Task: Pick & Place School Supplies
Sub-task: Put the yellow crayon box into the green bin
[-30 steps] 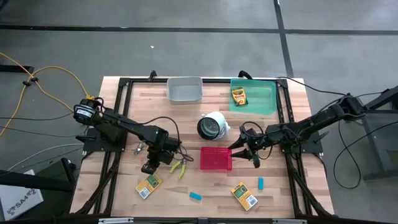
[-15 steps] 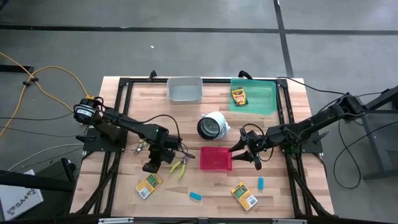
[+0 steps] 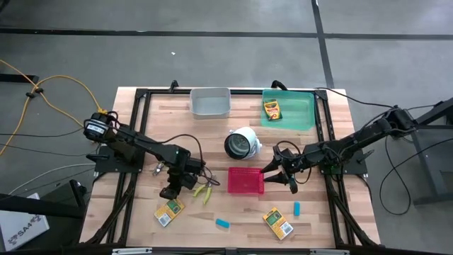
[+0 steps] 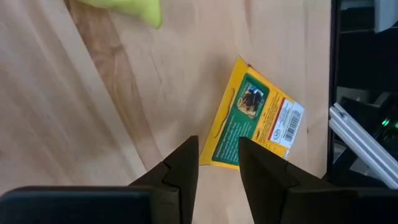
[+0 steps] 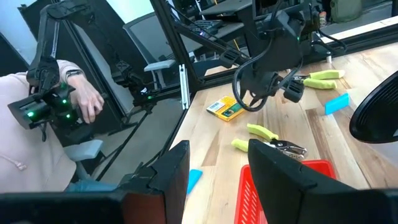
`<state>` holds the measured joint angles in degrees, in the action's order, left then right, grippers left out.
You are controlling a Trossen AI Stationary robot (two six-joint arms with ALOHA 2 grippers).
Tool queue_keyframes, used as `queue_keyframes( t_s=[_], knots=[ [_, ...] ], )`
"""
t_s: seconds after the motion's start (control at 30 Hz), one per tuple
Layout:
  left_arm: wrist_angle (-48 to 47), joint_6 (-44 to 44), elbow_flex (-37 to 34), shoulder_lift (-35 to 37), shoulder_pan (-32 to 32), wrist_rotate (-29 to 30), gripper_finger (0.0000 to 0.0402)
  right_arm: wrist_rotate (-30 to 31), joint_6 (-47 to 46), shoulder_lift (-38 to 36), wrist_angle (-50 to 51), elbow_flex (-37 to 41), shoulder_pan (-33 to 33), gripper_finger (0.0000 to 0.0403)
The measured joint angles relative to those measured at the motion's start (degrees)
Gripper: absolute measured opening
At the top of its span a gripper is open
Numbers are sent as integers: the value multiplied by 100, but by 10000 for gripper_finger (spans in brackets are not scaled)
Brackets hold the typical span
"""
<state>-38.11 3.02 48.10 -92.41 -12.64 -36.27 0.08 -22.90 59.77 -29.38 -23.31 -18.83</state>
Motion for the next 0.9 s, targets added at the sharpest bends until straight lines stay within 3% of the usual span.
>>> queue_keyframes(
  t_s=[0.3, 0.57, 0.9],
  knots=[
    [86, 58, 3, -645, -37, -369, 110, 2, -238, 2, -11, 0, -62, 155],
    [90, 172, 9, -746, -38, -574, 107, 119, -236, 2, -25, 0, -111, 155],
    [94, 169, 2, -740, -44, -531, 50, 132, -236, 2, -23, 0, -107, 155]
  ],
)
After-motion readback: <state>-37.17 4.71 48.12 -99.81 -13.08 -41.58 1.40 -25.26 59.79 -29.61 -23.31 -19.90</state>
